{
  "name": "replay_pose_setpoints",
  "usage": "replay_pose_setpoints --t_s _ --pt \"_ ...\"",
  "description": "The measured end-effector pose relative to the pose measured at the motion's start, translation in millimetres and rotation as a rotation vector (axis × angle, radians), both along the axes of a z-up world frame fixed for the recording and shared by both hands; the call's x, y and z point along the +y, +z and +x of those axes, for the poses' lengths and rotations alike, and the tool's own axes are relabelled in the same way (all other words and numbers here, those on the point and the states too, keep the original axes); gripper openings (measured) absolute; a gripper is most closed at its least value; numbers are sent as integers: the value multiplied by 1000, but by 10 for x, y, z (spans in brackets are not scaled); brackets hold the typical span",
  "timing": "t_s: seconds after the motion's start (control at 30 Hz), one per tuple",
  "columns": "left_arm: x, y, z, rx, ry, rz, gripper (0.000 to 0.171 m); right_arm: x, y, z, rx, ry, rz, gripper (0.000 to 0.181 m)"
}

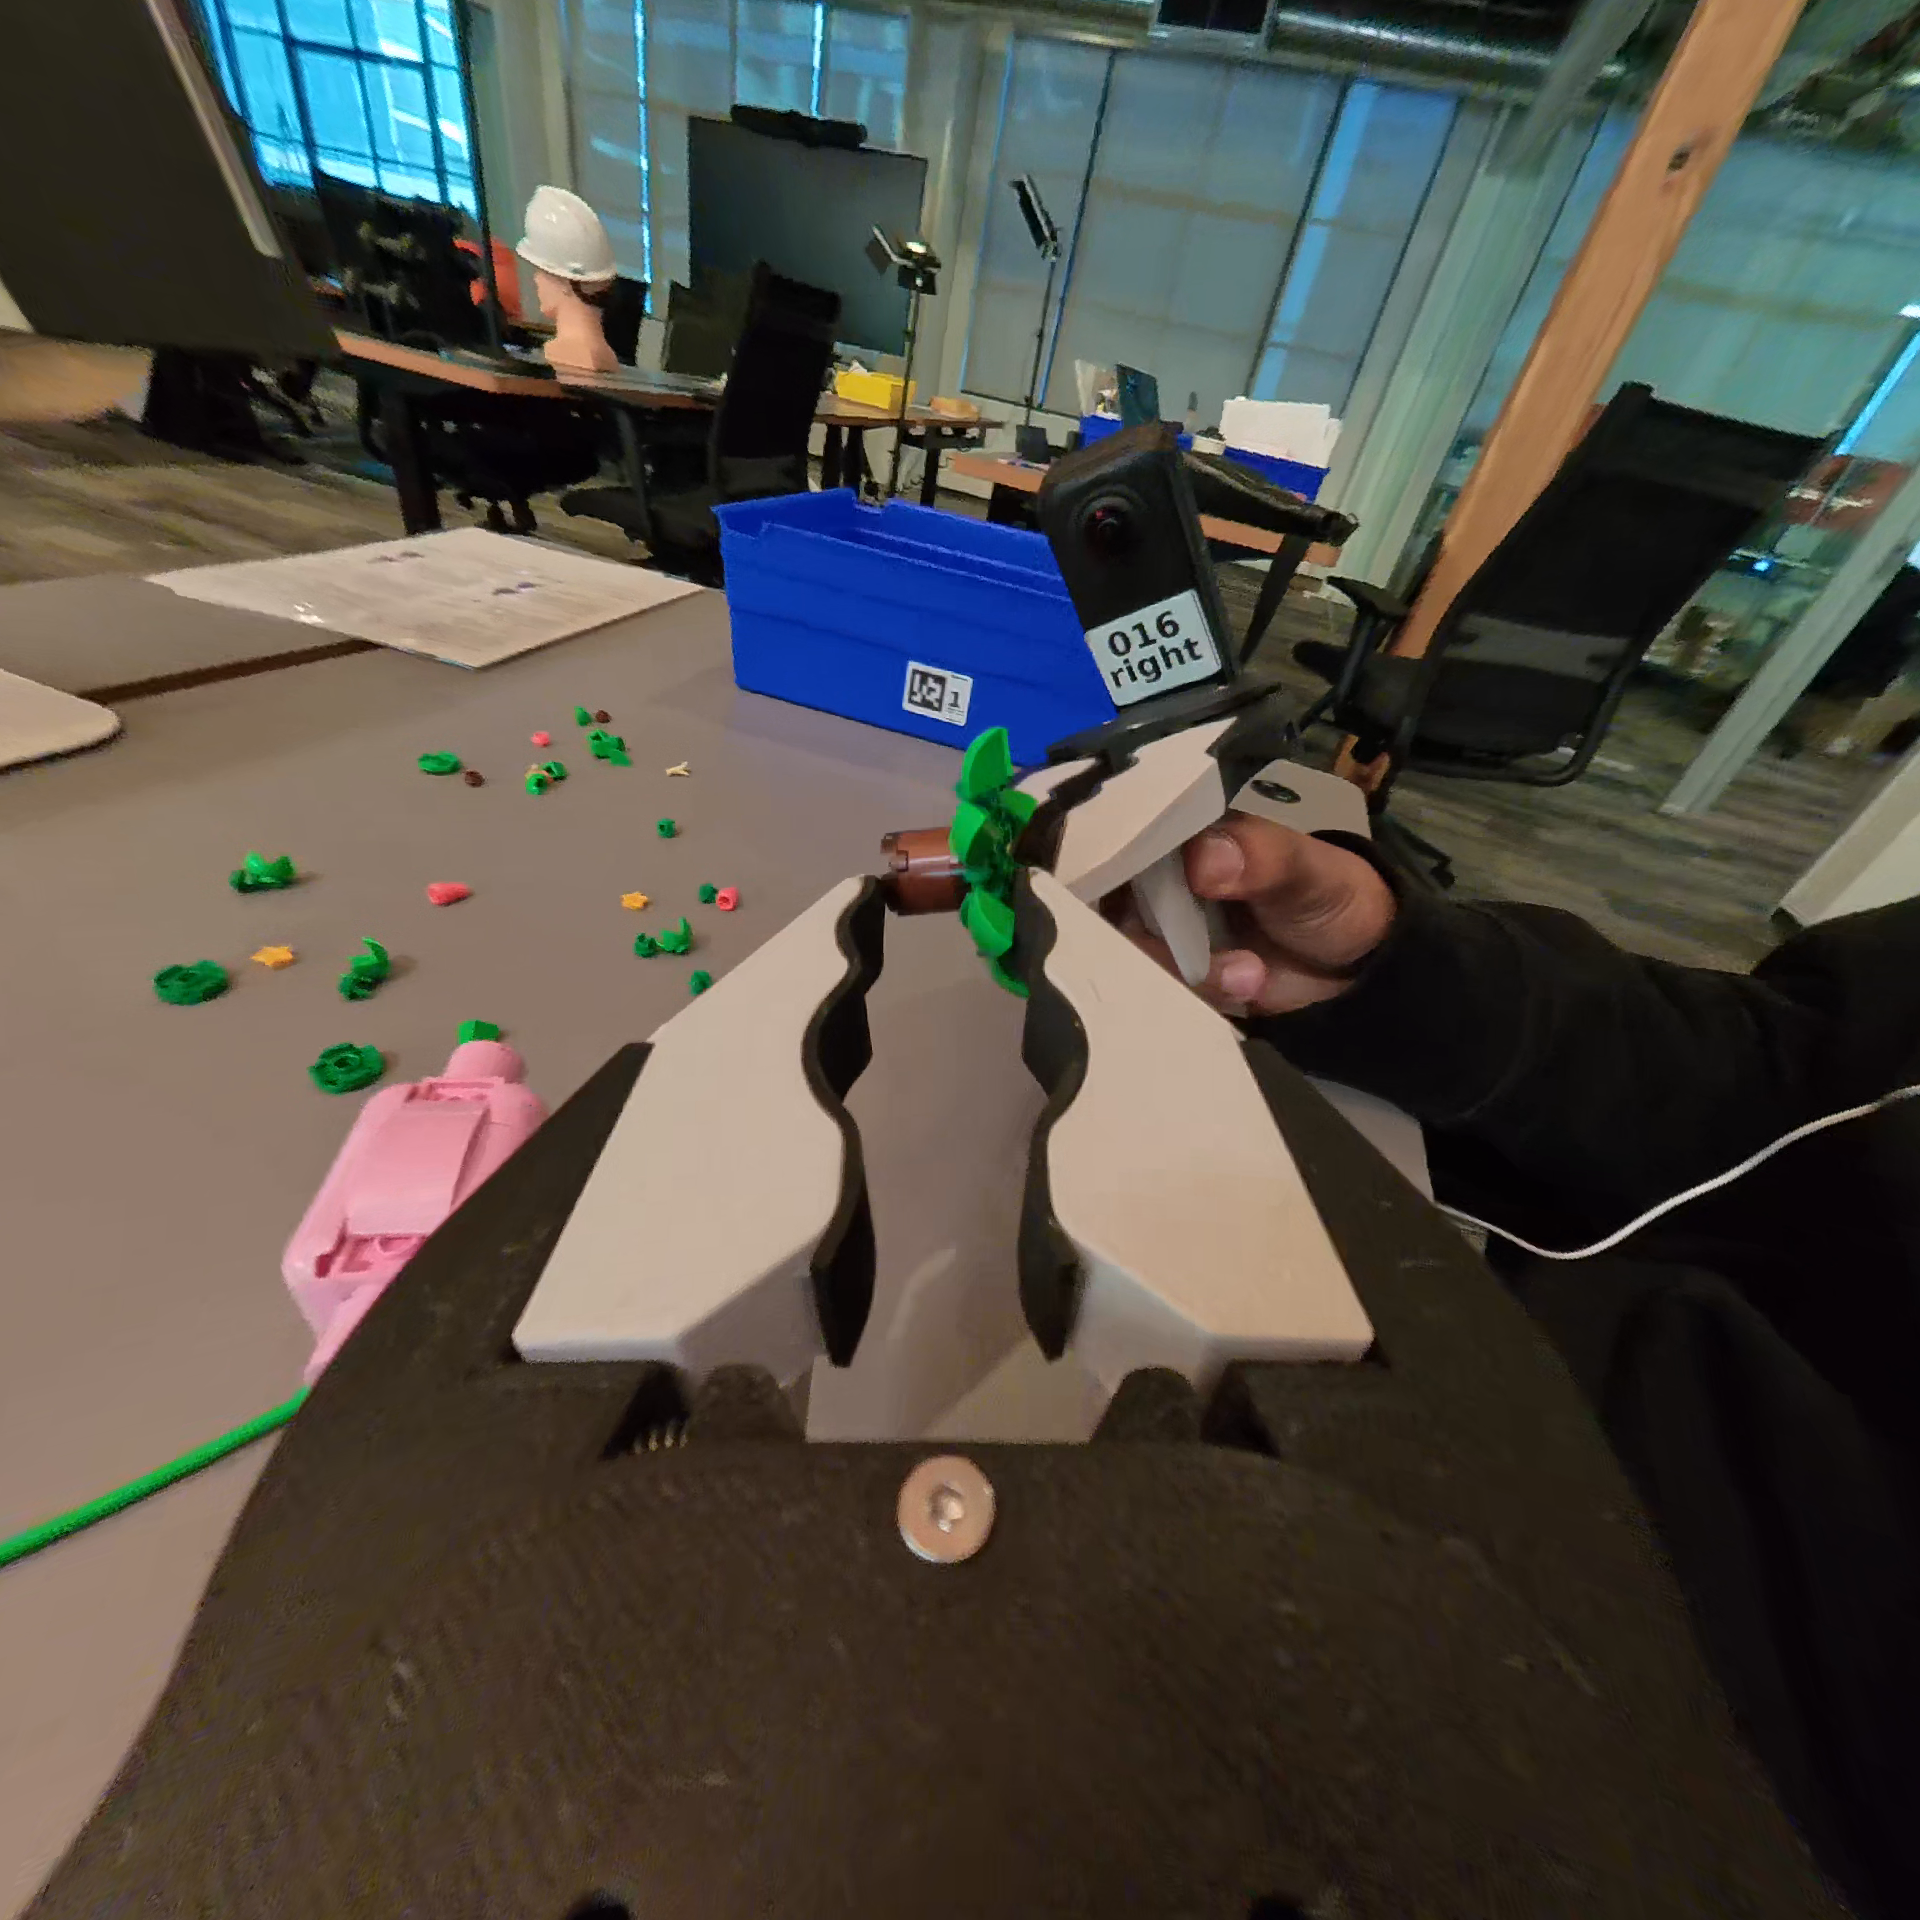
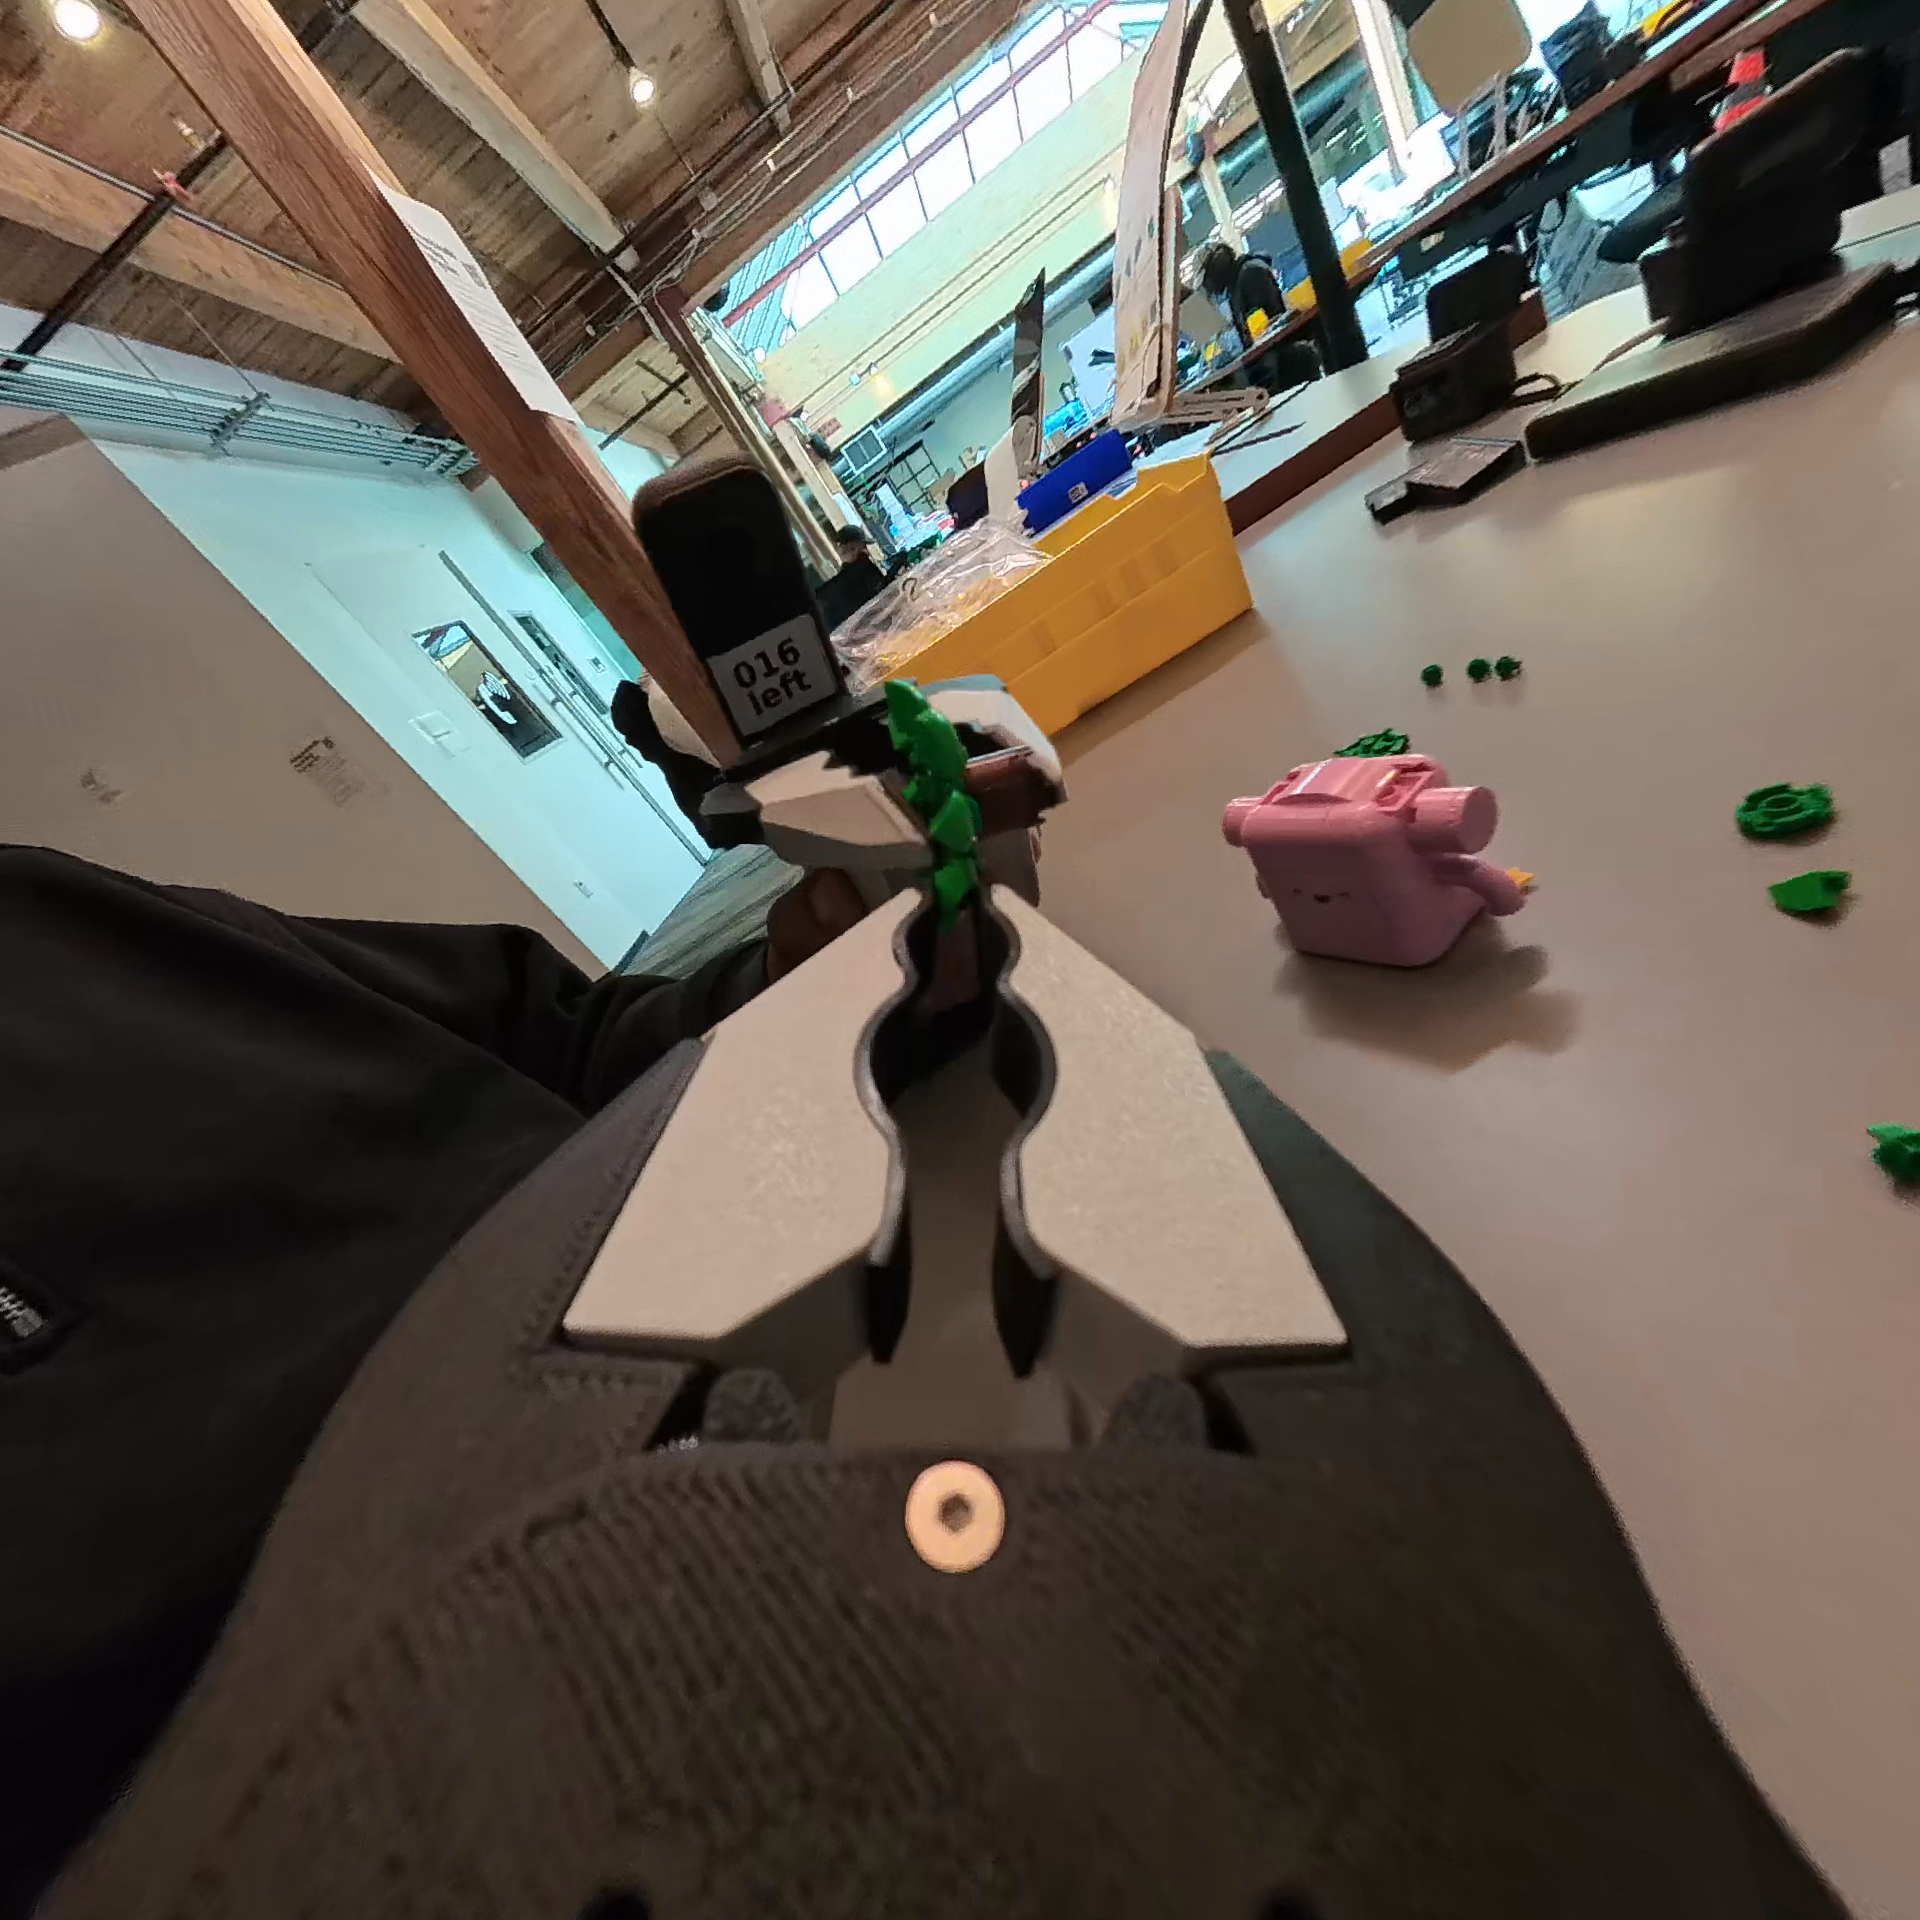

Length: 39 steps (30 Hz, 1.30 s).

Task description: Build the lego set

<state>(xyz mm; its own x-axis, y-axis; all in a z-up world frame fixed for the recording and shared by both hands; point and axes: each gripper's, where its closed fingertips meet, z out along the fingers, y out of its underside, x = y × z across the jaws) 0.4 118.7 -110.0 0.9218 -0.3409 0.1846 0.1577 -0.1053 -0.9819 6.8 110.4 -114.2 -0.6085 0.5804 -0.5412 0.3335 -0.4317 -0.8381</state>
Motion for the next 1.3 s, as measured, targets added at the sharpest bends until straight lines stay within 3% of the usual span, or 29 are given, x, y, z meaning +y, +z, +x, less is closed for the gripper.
replay_pose_setpoints --t_s 0.27,0.4,0.53,0.77,0.9,1.1,1.3 --pt "30 -159 70 -99 -96 -99 18 97 -49 14 34 -59 170 4" --pt "30 -146 51 -149 -110 -98 31 111 -61 13 37 -70 198 4" --pt "28 -145 38 -166 -114 -98 33 129 -87 15 27 -71 213 4" --pt "28 -194 51 -184 -132 -132 20 90 -116 7 40 -73 274 4" --pt "-12 -64 -56 -311 -139 -71 20 287 156 6 176 -205 204 37" --pt "-77 109 -169 -545 -217 6 19 262 216 20 216 -216 210 37" --pt "-102 154 -95 -534 -266 22 19 26 127 -18 272 -207 419 37"
